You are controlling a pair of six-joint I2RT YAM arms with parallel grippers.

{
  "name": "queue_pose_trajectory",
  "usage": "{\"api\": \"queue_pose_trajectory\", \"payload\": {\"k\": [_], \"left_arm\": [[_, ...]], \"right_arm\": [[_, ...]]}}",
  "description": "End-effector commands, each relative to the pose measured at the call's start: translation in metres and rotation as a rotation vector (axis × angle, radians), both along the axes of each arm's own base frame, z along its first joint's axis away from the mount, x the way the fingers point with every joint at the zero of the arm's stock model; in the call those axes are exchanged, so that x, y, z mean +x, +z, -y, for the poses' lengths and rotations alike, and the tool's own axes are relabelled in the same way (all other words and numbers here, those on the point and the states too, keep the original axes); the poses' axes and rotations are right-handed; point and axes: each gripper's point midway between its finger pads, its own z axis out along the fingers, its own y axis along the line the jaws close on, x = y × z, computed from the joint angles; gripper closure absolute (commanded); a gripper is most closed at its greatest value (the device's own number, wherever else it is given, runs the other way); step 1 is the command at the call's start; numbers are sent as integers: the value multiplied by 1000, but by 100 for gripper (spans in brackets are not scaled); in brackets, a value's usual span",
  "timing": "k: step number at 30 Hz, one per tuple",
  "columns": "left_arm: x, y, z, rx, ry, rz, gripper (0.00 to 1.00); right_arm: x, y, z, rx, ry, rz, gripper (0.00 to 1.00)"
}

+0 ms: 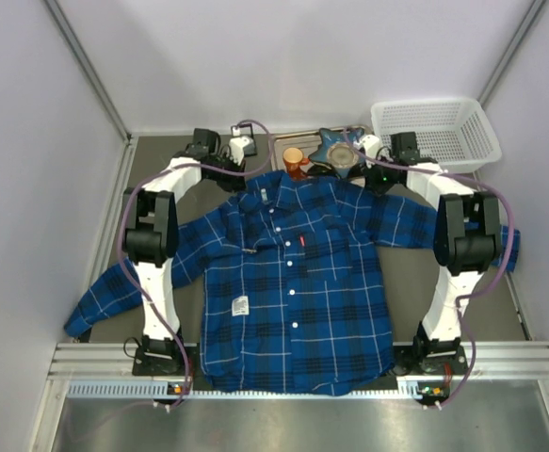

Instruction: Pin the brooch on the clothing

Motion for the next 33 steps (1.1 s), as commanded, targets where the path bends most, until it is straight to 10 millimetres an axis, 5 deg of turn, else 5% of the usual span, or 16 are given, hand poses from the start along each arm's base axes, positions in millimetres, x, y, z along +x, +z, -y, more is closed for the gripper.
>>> {"api": "queue_pose_trajectory", "payload": {"k": [1,6,11,21,28,33], "left_arm": [[32,74,7,-21,-43,316,100],[49,92,13,-44,-60,443,100],[64,88,17,-43,-71,478,100],[89,77,22,-25,-27,538,100],[116,90,21,-30,30,640,100],[111,85,31,-57,-16,634,99]], "right_arm": [[19,62,12,46,-57,195,100],[12,73,19,95,-87,213,100],[14,86,23,102,-124,267,100],[30,81,47,39,-273,319,100],[36,84,59,8,-338,352,100],[37,79,61,-4,-353,349,100]]}}
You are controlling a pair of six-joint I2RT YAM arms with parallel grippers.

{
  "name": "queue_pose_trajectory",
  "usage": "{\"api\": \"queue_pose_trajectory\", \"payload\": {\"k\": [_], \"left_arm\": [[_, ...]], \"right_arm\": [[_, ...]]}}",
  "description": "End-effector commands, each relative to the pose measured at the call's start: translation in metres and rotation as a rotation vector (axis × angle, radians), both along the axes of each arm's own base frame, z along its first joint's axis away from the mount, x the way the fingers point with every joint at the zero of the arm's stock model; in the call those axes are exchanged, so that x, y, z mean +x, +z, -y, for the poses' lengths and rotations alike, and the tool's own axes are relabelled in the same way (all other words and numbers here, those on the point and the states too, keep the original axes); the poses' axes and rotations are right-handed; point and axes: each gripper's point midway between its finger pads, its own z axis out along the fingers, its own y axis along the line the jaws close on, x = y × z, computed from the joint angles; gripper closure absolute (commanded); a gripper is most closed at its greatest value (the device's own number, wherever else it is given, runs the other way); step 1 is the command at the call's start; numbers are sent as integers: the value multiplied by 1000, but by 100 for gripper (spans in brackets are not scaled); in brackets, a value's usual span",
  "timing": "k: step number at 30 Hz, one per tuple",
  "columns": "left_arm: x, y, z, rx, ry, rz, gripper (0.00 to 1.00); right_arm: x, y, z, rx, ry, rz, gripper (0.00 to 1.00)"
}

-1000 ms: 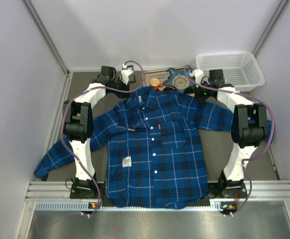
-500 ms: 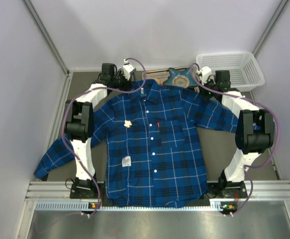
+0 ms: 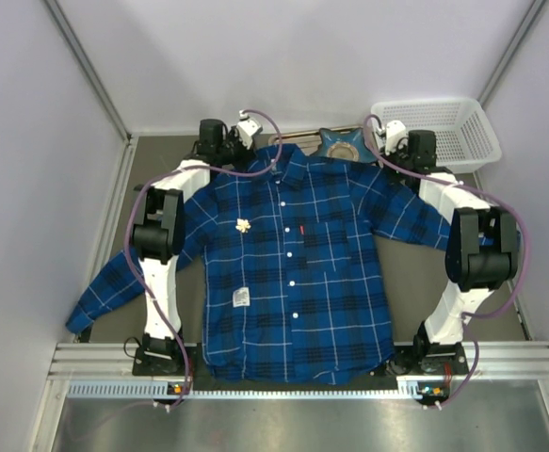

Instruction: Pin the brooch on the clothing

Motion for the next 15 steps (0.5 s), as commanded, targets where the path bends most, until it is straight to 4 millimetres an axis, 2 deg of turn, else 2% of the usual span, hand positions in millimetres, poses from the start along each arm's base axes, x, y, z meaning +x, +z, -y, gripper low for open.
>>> {"api": "queue_pose_trajectory", "payload": {"k": [1,2,3,4,5,6,7,8,9,10,11,13,15], "left_arm": [[19,31,3,-26,-6,118,81],[16,28,2,-26,-2,93,69],[14,27,0,-27,7,75,61],[13,36,-5,-36,24,74,54],[10,39,-9,-53,44,48,44],[5,38,-16,-52,64,12,41],[1,51,-31,-50,102,1,38],[-3,55,-41,-43,124,-19,35],[-9,57,-50,-30,145,-43,35],[-24,58,-69,-8,178,-108,34],[-33,56,-77,5,184,-142,34],[-66,42,-99,38,185,-268,34],[-88,25,-111,85,188,-348,33]], "right_arm": [[8,12,14,-27,-61,41,100],[10,15,11,-29,-47,33,100],[10,15,11,-34,-45,19,94],[8,17,13,-43,-45,1,85],[6,19,13,-48,-39,-1,66],[4,21,13,-54,-31,-2,53],[1,25,13,-71,-14,-7,42],[-4,33,11,-73,7,-3,26],[-8,41,9,-78,25,0,19],[-11,47,7,-93,62,6,10],[-23,45,1,-78,104,-32,1],[-37,55,-13,-60,179,-46,1],[-58,49,-29,-37,245,-117,1]]}}
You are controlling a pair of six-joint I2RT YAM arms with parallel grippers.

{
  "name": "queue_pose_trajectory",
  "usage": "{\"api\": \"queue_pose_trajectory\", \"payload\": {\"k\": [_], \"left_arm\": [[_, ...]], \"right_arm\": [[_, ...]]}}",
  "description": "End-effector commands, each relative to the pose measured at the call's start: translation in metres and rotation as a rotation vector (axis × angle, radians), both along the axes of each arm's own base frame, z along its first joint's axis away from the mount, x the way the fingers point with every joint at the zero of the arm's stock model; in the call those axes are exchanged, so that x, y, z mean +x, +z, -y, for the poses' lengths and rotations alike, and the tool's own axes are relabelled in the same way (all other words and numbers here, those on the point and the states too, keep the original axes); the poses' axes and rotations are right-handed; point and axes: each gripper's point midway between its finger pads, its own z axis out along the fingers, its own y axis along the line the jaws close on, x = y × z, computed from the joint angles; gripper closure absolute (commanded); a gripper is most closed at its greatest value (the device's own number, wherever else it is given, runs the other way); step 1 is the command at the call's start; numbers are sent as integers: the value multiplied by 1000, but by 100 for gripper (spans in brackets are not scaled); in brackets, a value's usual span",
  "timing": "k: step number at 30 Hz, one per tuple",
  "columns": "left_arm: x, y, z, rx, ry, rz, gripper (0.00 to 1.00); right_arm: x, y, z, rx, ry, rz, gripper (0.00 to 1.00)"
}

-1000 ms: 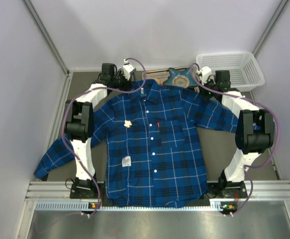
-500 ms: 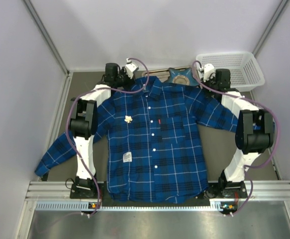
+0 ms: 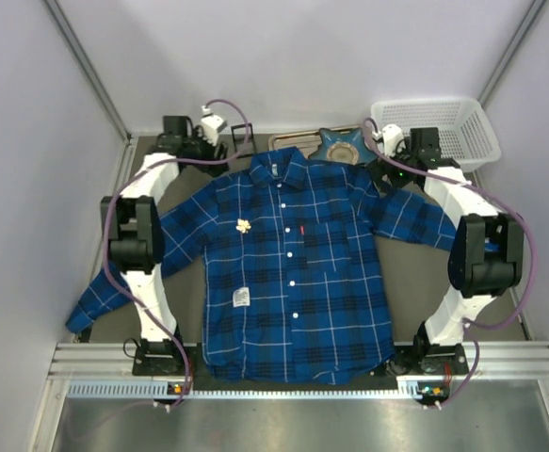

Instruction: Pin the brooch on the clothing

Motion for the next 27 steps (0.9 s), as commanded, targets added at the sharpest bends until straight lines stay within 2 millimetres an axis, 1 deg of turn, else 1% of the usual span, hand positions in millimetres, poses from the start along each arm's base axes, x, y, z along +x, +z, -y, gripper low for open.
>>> {"api": "queue_pose_trajectory", "payload": {"k": [1,2,3,4,5,6,7,8,9,11,12,14,15,16,18,19,22,23,24,25,26,27], "left_arm": [[-63,10,-41,70,41,-165,33],[-75,-2,-51,112,78,-234,33],[-83,-11,-66,122,118,-279,33],[-88,-17,-73,131,142,-311,33],[-95,-21,-79,133,163,-341,34],[-103,-26,-83,123,173,-371,36],[-109,-27,-83,114,155,-388,38],[-116,-28,-81,118,127,-403,38],[-125,-29,-73,99,99,-416,38],[-136,-32,-68,82,79,-447,40],[-146,-41,-66,97,75,-493,42],[-154,-53,-72,122,113,-535,43],[-158,-63,-77,143,134,-555,44],[-159,-71,-86,195,167,-563,44],[-155,-81,-97,238,203,-566,45],[-149,-84,-105,270,227,-547,44],[-134,-94,-119,327,254,-547,46],[-125,-91,-126,351,268,-528,45],[-122,-100,-130,368,274,-545,45],[-119,-103,-134,384,280,-546,45],[-110,-101,-140,408,287,-527,45],[-107,-109,-144,421,293,-540,45]], "right_arm": [[-36,45,-41,33,207,-10,1],[-42,42,-50,32,232,-27,1],[-51,37,-56,32,258,-54,1],[-61,32,-62,24,294,-68,1],[-70,30,-77,22,340,-78,1],[-78,26,-82,20,360,-96,1],[-88,19,-88,16,390,-117,1],[-95,16,-98,17,422,-128,1],[-100,13,-103,18,436,-139,1],[-116,4,-114,28,474,-185,2],[-121,0,-117,32,483,-203,2],[-133,-12,-121,32,502,-248,3],[-139,-19,-124,25,514,-268,3],[-146,-29,-124,12,525,-293,3],[-154,-45,-122,-13,529,-336,4],[-160,-55,-118,-23,532,-363,4],[-168,-81,-108,-74,528,-426,5],[-168,-88,-101,-109,517,-440,5],[-169,-98,-97,-130,510,-466,5],[-171,-104,-93,-147,506,-482,5],[-172,-108,-89,-168,496,-494,5],[-173,-112,-87,-177,493,-509,8]]}}
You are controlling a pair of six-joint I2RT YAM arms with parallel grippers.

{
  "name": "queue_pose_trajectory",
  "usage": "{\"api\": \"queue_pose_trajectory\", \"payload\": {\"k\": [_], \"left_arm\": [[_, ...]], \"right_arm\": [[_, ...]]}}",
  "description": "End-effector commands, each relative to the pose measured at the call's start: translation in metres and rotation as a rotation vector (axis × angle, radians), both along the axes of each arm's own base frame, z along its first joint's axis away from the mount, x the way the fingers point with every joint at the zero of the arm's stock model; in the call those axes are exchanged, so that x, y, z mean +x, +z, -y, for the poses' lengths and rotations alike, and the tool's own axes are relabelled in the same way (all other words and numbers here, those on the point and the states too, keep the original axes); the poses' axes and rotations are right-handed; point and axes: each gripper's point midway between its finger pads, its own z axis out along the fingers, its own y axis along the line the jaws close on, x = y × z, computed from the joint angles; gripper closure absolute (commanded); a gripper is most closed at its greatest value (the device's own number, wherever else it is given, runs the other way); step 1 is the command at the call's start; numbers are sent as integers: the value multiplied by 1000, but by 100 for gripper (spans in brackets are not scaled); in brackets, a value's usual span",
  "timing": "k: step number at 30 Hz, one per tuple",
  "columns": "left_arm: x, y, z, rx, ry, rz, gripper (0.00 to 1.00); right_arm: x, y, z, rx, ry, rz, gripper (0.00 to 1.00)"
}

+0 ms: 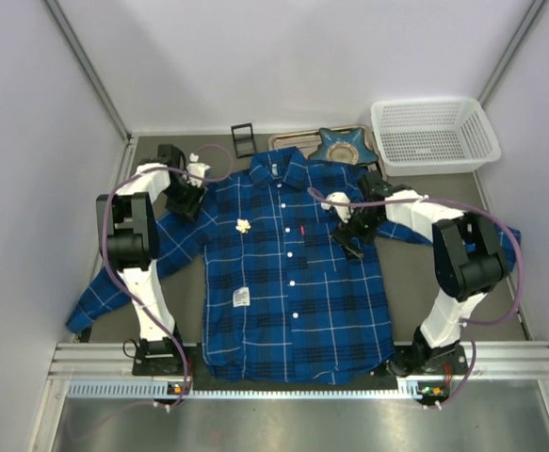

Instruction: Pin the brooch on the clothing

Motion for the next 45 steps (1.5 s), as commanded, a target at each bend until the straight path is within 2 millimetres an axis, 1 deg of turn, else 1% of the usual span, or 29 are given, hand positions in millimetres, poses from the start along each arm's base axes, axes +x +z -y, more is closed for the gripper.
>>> {"api": "queue_pose_trajectory", "payload": {"k": [1,2,3,4,5,6,8,11,12,13,14,15,17,19,20,21,22,23,24,25,26,28,30,32,33,34,36,40,45], "left_arm": [[33,-6,-32,130,16,50,45],[42,-3,-37,150,18,69,44],[44,-10,-42,162,23,61,44],[48,-11,-45,174,25,65,44],[57,-8,-50,191,30,80,45],[58,-14,-57,204,37,66,45],[71,-7,-61,203,45,96,44],[76,6,-40,71,-2,128,41],[79,28,-29,22,-27,184,40],[79,40,-11,-55,-51,215,38],[75,60,4,-107,-79,251,37],[73,71,14,-144,-94,271,37],[59,95,38,-216,-106,290,38],[45,106,58,-283,-114,290,40],[29,108,72,-296,-131,282,40],[22,107,74,-297,-125,274,42],[11,96,84,-260,-123,254,43],[4,103,101,-241,-155,282,42],[0,102,107,-222,-161,291,42],[-11,91,113,-212,-138,267,41],[-9,93,121,-183,-136,304,41],[-18,86,126,-208,-70,260,42],[-31,76,125,-204,-52,187,43],[-47,66,121,-191,-93,134,47],[-60,61,122,-192,-128,93,49],[-74,49,116,-168,-181,66,50],[-95,37,105,-120,-221,-1,51],[-129,8,83,-23,-312,-108,53],[-153,-6,66,46,-334,-185,54]], "right_arm": [[-5,-18,12,-94,18,-24,8],[-4,-18,13,-97,16,-25,8],[-5,-18,13,-102,12,-33,9],[-4,-18,13,-106,10,-35,13],[-5,-18,12,-102,10,-44,13],[-5,-17,12,-99,10,-50,13],[-7,-12,8,-77,10,-58,12],[-5,1,0,-33,5,-48,11],[-2,7,-3,-19,3,-39,11],[-1,11,-5,-6,-1,-36,11],[0,15,-7,3,-5,-32,10],[3,21,-9,10,-9,-24,11],[3,29,-11,28,-11,-15,11],[6,39,-16,52,-13,-2,11],[5,44,-17,61,-16,-1,11],[5,47,-19,72,-17,-1,11],[1,49,-22,87,-8,-11,11],[-2,51,-23,89,-2,-18,12],[-7,51,-25,93,6,-26,14],[-14,51,-30,101,24,-39,15],[-19,50,-32,104,35,-48,17],[-35,43,-35,90,70,-81,25],[-50,35,-33,66,98,-113,31],[-59,27,-31,40,120,-135,37],[-66,20,-27,23,130,-155,41],[-70,13,-22,-4,130,-175,43],[-77,1,-14,-42,142,-199,46],[-84,-20,3,-132,158,-239,49],[-91,-29,19,-206,184,-254,49]]}}
